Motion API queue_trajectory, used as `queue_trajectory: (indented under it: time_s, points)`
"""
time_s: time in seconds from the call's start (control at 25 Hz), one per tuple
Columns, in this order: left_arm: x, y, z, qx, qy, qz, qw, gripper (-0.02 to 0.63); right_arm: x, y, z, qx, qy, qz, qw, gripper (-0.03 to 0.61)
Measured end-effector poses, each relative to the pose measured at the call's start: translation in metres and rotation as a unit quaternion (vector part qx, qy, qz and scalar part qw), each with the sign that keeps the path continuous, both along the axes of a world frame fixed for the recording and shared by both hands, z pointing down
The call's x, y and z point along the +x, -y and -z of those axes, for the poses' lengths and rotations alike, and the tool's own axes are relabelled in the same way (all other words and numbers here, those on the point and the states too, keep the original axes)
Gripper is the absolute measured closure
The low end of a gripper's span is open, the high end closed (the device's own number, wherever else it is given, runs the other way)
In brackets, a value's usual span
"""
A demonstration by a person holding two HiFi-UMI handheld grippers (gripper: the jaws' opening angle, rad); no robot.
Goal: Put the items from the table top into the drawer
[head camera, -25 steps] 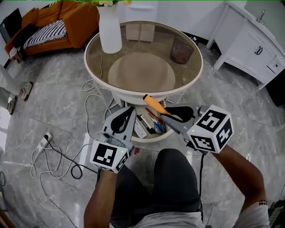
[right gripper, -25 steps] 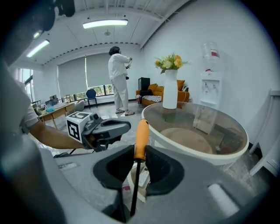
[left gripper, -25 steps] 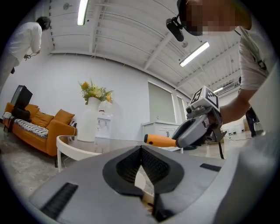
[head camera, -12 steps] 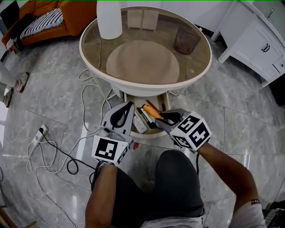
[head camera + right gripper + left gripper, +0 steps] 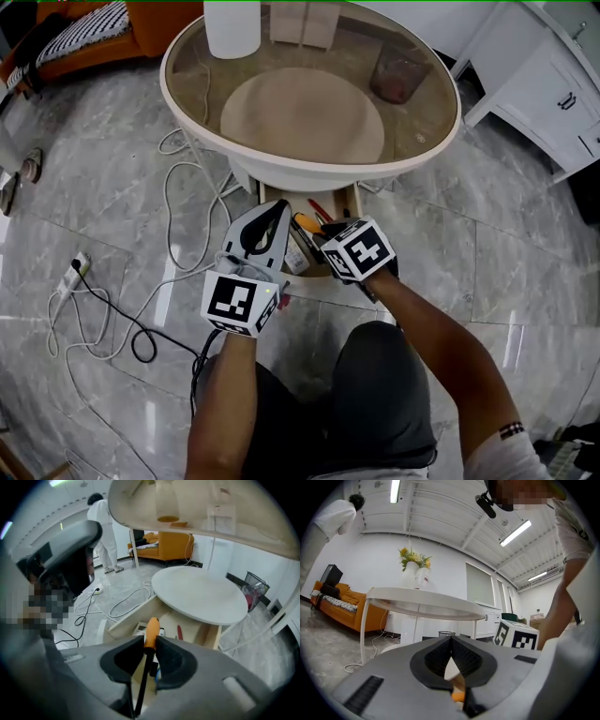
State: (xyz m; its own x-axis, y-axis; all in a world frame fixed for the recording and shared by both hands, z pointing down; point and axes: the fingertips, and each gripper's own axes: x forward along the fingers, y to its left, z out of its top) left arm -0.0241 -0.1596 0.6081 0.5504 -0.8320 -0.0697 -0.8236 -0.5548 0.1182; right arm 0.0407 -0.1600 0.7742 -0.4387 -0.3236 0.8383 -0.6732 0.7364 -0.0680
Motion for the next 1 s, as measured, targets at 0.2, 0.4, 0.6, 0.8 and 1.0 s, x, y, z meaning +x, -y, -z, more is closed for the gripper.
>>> queue_trajectory:
  time_s: [0.2, 0.4, 0.6, 0.8, 1.0]
  points:
    - [-0.007, 0.005, -0.009, -0.01, 0.006, 0.008, 0.9999, 0.614, -0.005, 0.016, -0.029, -0.03, -0.028, -0.033, 0.999, 0.5]
    - [-0.014, 0.009, -0.012, -0.021, -0.008, 0.016, 0.9996, 0.614, -0.015, 0.02, -0.047, -0.039, -0.036, -0.035, 0.998, 0.502]
    - [-0.016, 0.01, -0.014, -0.024, -0.014, 0.014, 0.9995, 0.614, -0.02, 0.016, -0.063, -0.055, -0.056, -0.022, 0.997, 0.5]
    - [-0.01, 0.011, -0.016, -0.023, -0.006, 0.003, 0.9997, 0.614, -0.02, 0.005, -0.076, -0.095, -0.067, -0.015, 0.993, 0.497]
    - [-0.009, 0.01, -0.022, -0.031, -0.004, -0.001, 0.9995, 0.614, -0.018, 0.009, -0.079, -0.094, -0.057, -0.011, 0.994, 0.475]
